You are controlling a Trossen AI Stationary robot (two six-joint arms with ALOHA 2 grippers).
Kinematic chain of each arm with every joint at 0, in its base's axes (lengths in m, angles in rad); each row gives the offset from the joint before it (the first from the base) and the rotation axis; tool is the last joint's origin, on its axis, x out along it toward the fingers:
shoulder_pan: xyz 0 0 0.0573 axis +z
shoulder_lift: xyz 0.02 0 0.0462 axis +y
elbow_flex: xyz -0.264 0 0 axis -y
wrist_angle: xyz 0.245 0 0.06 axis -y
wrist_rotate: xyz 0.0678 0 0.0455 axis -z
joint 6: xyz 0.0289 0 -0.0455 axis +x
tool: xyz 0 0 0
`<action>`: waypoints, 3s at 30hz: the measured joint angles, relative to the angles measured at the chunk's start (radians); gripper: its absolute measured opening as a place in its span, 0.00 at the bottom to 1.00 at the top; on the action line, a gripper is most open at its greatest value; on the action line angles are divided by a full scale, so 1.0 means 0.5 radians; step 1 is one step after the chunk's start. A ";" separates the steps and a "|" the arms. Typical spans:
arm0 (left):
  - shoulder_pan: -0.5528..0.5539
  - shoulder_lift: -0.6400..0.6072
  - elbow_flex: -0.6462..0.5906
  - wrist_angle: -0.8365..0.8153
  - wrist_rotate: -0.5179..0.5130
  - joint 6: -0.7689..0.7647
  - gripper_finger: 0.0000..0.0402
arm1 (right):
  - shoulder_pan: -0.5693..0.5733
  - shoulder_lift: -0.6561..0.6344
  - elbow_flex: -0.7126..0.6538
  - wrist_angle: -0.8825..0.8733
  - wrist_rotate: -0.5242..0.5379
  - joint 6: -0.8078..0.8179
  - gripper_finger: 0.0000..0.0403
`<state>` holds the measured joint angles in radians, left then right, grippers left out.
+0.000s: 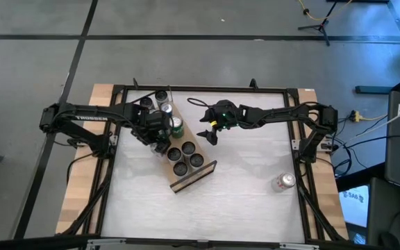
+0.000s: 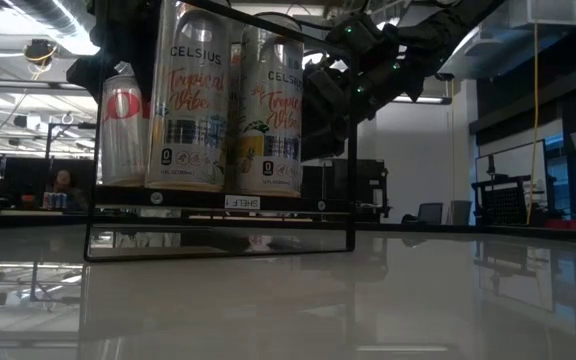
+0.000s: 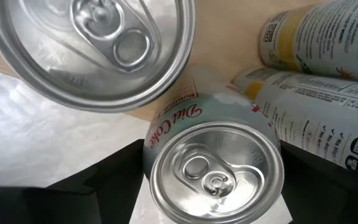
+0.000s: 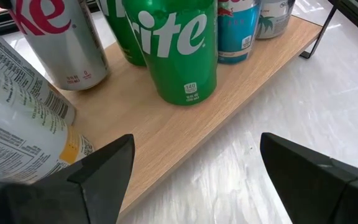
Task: Place canned beverage on shelf
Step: Put the red silver soda can on the shelf
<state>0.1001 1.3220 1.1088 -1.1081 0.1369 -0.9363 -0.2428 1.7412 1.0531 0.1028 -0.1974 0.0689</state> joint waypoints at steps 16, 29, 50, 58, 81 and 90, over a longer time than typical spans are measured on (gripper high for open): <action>0.000 0.005 -0.008 0.054 -0.018 0.007 0.89 | 0.000 0.000 0.000 0.001 -0.001 0.000 0.85; 0.000 -0.038 -0.003 0.064 -0.013 -0.002 0.90 | 0.001 0.001 0.000 0.001 -0.001 0.000 0.85; -0.071 -0.644 0.001 -0.192 0.008 0.058 0.90 | 0.001 0.001 0.000 0.001 -0.001 0.001 0.85; -0.381 -0.845 0.001 -0.523 -0.448 -0.117 0.90 | 0.001 0.001 0.000 0.003 -0.001 0.003 0.85; -0.763 -0.704 -0.701 0.095 -0.662 -0.416 0.90 | 0.001 0.001 0.000 0.021 -0.001 0.007 0.85; -0.676 -0.690 -0.735 0.222 -0.808 -0.387 0.90 | 0.001 0.001 0.000 0.023 -0.001 0.007 0.85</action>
<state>-0.2377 0.9768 0.7414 -0.9972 -0.2668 -1.1297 -0.2424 1.7416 1.0531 0.1144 -0.1978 0.0723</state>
